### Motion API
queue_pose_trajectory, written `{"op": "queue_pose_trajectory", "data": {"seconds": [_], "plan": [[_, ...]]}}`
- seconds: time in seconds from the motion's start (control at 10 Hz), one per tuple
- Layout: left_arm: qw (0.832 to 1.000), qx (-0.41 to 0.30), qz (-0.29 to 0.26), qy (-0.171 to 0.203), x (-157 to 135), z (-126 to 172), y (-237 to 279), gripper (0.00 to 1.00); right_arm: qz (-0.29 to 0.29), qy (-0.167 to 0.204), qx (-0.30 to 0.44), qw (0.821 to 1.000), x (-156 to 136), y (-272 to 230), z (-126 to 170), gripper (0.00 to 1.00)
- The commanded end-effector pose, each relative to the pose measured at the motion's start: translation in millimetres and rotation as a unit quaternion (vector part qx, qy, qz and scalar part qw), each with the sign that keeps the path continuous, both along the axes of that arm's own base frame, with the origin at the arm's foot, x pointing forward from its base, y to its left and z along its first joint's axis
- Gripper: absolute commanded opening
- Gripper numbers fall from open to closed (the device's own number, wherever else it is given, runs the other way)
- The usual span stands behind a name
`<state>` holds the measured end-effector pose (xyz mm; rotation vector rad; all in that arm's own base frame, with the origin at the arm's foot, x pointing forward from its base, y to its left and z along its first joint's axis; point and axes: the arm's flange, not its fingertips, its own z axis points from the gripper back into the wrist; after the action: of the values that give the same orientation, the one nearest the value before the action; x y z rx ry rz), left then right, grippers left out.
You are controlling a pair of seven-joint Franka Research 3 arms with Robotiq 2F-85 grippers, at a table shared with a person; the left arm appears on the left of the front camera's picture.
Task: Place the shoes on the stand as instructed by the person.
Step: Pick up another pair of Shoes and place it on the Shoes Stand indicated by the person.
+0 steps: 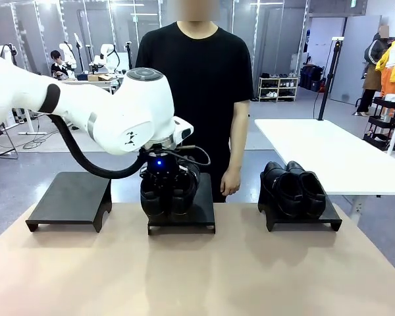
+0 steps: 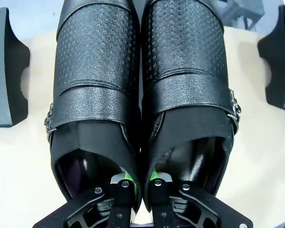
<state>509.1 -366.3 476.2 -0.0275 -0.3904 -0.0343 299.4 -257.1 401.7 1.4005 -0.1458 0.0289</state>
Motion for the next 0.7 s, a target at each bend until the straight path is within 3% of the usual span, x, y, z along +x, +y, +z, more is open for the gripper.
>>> {"op": "queue_pose_trajectory", "data": {"seconds": [0.0, 0.5, 0.6], "plan": [[0.999, 0.012, 0.026, -0.018, 23.5, 8.2, -13.8, 0.08, 0.004, 0.002, -0.006, 1.000, -2.7, 0.4, 1.2, 1.00], [0.998, 0.030, 0.021, -0.043, 57.6, -1.7, -28.1, 0.08, 0.004, 0.002, -0.006, 1.000, -2.7, 0.4, 1.2, 1.00], [0.999, 0.029, 0.012, -0.028, 66.1, -7.3, -28.4, 0.08, 0.004, 0.002, -0.006, 1.000, -2.7, 0.4, 1.2, 1.00]]}}
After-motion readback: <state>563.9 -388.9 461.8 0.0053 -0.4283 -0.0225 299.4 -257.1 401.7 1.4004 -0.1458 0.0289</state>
